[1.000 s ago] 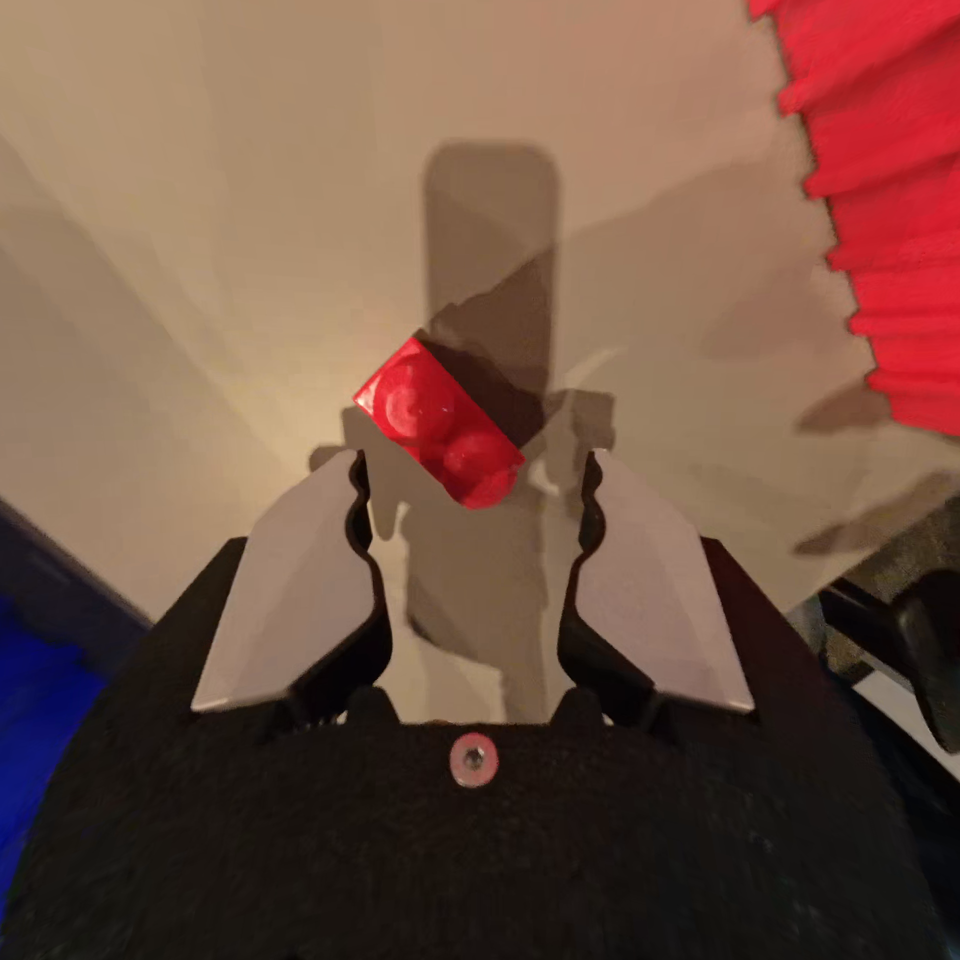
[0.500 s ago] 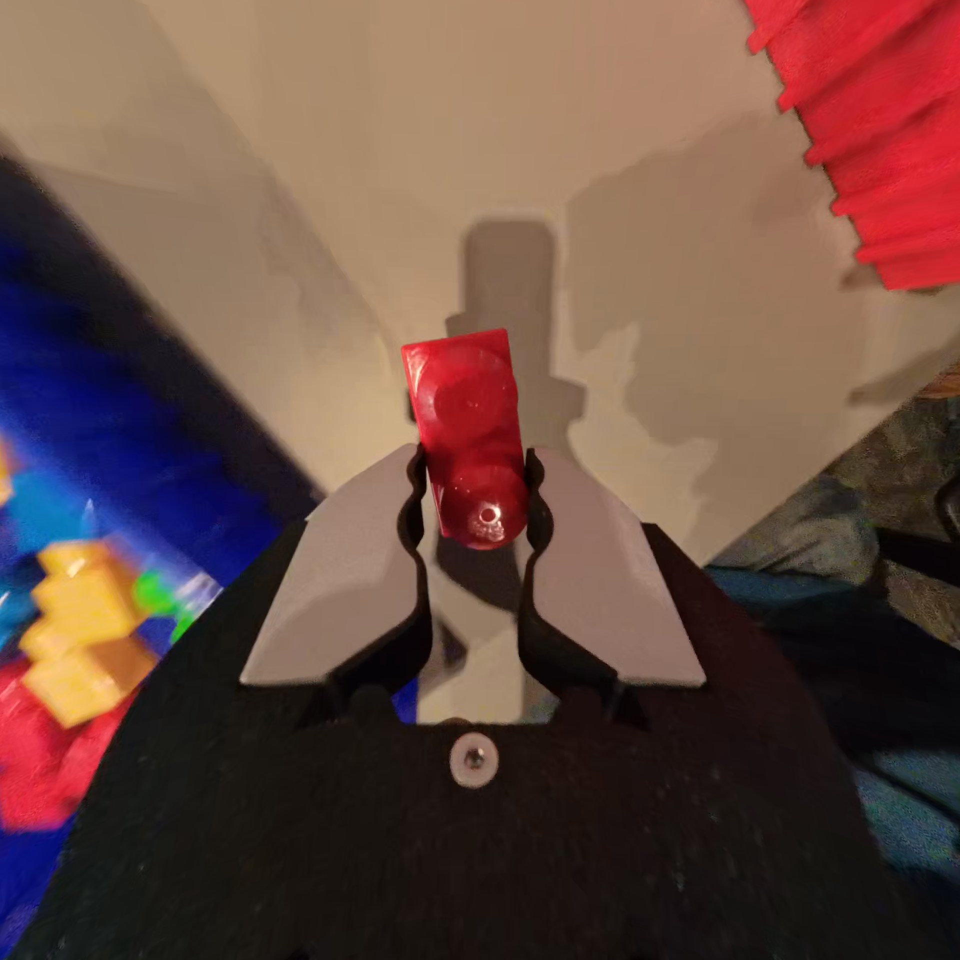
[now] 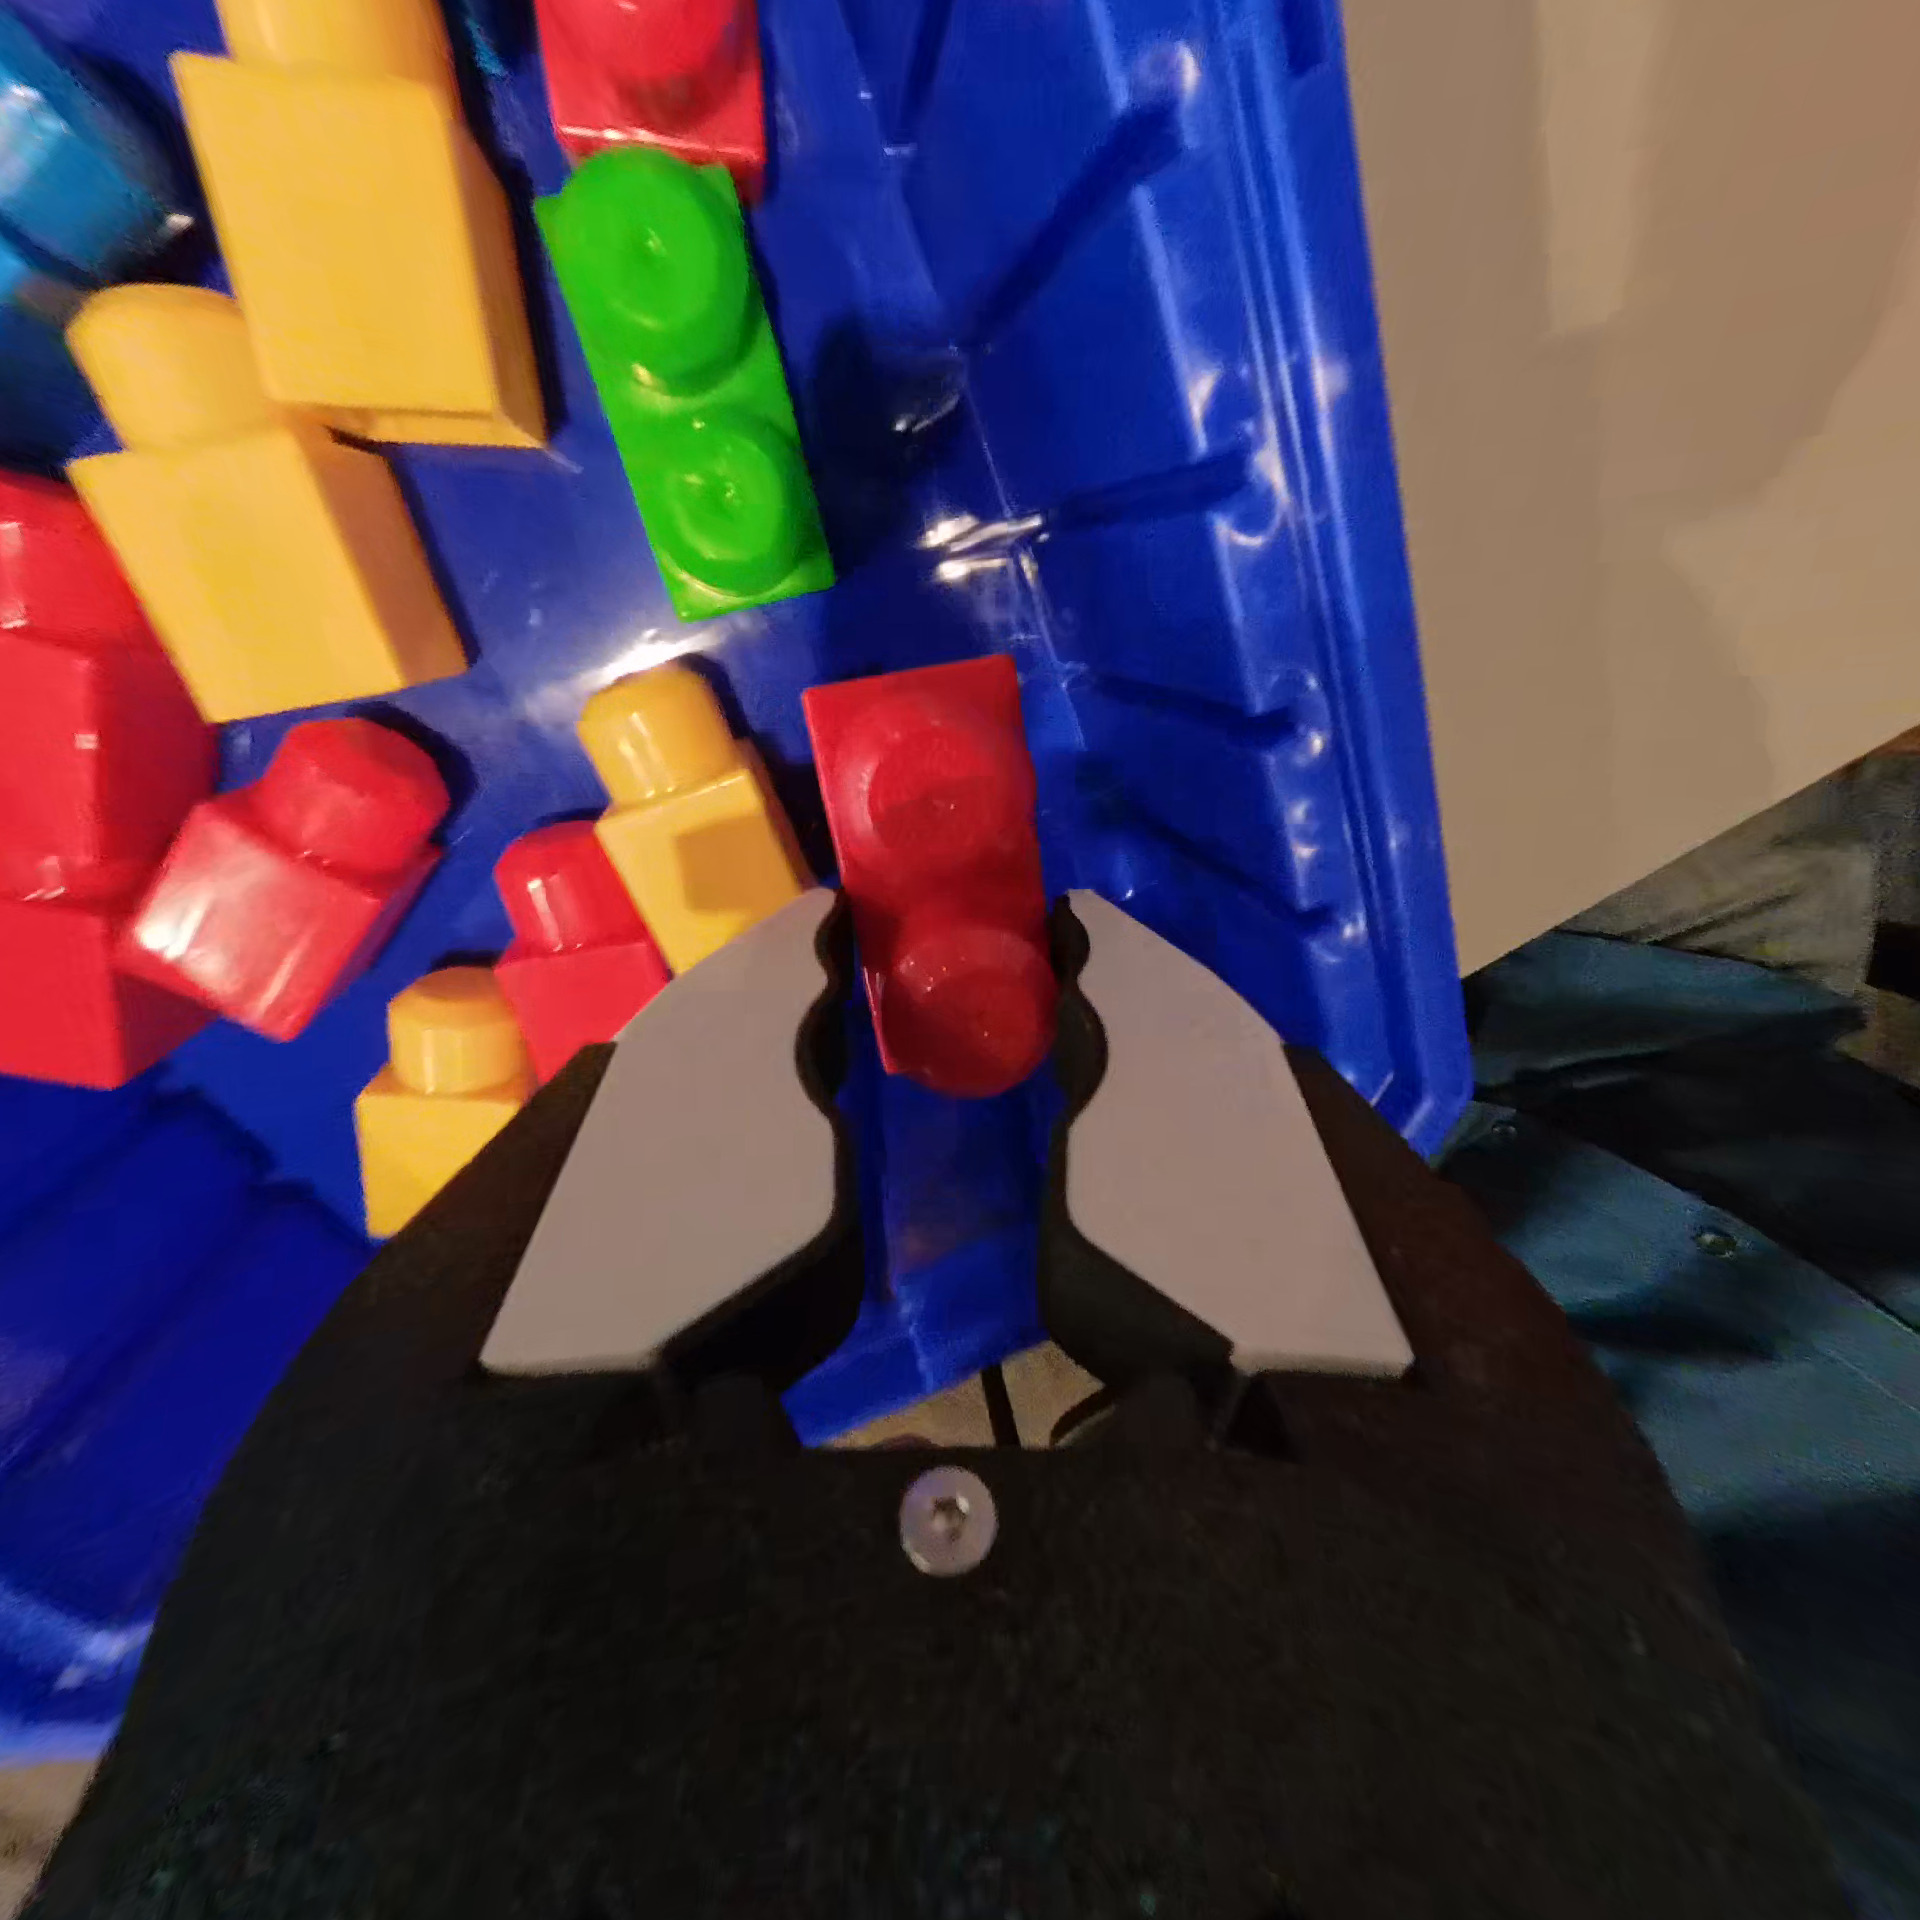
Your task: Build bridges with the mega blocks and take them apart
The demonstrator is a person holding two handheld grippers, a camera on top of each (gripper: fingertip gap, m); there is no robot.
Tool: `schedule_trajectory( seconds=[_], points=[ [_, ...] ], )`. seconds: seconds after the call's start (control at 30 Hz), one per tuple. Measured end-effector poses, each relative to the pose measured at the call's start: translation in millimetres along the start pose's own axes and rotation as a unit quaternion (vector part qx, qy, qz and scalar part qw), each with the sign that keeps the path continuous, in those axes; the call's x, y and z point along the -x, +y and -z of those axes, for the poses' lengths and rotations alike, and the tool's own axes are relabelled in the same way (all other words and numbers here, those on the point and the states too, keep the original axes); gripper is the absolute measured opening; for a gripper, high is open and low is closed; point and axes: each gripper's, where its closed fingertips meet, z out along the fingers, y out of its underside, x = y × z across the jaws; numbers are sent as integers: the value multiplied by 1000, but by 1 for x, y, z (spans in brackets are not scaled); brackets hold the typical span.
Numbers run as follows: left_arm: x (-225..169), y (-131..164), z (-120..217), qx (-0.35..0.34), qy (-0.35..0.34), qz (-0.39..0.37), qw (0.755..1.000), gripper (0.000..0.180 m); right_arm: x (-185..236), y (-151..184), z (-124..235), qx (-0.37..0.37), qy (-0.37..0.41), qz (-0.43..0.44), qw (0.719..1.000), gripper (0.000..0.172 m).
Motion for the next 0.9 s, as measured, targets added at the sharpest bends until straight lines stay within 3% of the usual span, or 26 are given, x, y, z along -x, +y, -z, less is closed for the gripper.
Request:
schedule_trajectory(
  seconds=[0.2,0.43,0.57,0.63,0.77,0.9],
  points=[
    [1,-1,-15,37,7,14,999,36,3,6,-14,14,-13,0,1000,62],
    [2,5,-37,126,51,-1,991,38,0,17,-15,25,-13,-9,1000,62],
    [5,4,-40,122,38,-9,992,69,-1,18,-10,24,-7,-11,1000,62],
    [5,1,-33,103,31,-9,994,79,-3,19,-10,24,-4,-13,1000,62],
    [6,-14,0,26,-9,-18,999,79,-9,22,-12,30,14,-20,999,62],
    [-24,-49,52,-138,-14,-46,989,78,-22,21,-23,21,48,-39,998,62]
  ],
)
